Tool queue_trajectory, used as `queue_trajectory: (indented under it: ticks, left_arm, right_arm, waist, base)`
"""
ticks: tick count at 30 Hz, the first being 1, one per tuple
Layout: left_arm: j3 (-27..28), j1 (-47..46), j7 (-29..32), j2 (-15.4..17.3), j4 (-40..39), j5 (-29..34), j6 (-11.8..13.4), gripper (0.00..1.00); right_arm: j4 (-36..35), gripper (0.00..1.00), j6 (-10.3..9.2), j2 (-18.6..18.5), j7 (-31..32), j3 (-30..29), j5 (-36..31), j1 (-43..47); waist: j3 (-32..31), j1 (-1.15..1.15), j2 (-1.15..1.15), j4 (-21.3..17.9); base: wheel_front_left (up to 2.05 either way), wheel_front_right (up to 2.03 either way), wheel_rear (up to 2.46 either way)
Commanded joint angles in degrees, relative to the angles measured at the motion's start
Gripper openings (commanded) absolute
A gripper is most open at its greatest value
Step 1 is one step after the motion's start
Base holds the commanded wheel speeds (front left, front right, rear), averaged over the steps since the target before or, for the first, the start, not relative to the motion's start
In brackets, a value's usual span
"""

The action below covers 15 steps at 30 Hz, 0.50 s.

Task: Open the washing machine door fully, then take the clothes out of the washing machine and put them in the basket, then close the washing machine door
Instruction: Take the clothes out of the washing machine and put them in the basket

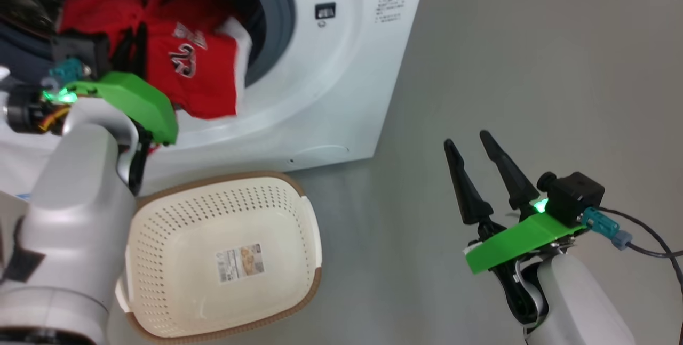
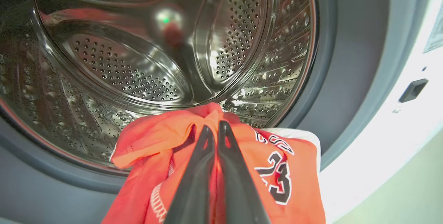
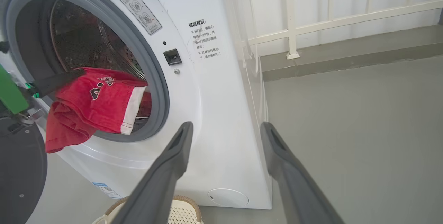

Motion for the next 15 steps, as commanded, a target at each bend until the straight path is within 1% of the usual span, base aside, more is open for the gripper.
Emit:
queue_trajectory:
  ticks: [1, 6, 8, 9, 15]
  left_arm:
    - [1.2, 1.0, -0.9, 1.9, -3.2, -1.1, -0.6, 0.0]
    - [2.0, 6.2, -0.9, 2.4, -9.6, -2.6, -0.9, 0.0]
    - [2.1, 9.7, -0.9, 2.7, -14.2, -3.3, -0.9, 0.0]
    - [2.1, 9.7, -0.9, 2.7, -14.2, -3.3, -0.9, 0.0]
    - [2.2, 16.9, 0.9, 3.6, -26.7, -4.7, 0.2, 0.0]
  right_arm:
    - [-1.0, 1.0, 0.09, -0.1, -0.4, 1.3, 0.0, 1.0]
    - [-0.2, 1.0, 0.09, -1.3, -0.4, 1.7, 0.5, 2.2]
    - [0.0, 1.0, 0.09, -2.0, -0.4, 1.8, 0.8, 3.1]
    - [0.0, 1.0, 0.09, -2.0, -0.4, 1.8, 0.8, 3.1]
    - [0.5, 1.0, 0.09, -3.2, -0.4, 2.4, 1.3, 4.6]
  waist:
    - [-2.9, 0.0, 0.0, 2.0]
    - [-6.0, 0.0, 0.0, 3.5]
    - [-7.6, 0.0, 0.0, 4.5]
    - [-7.6, 0.0, 0.0, 4.5]
    - [-10.5, 0.0, 0.0, 6.5]
  base:
    - [0.0, 0.0, 0.0]
    - [0.0, 0.0, 0.0]
    - [0.0, 0.0, 0.0]
    - [0.0, 0.0, 0.0]
    - [0.0, 0.0, 0.0]
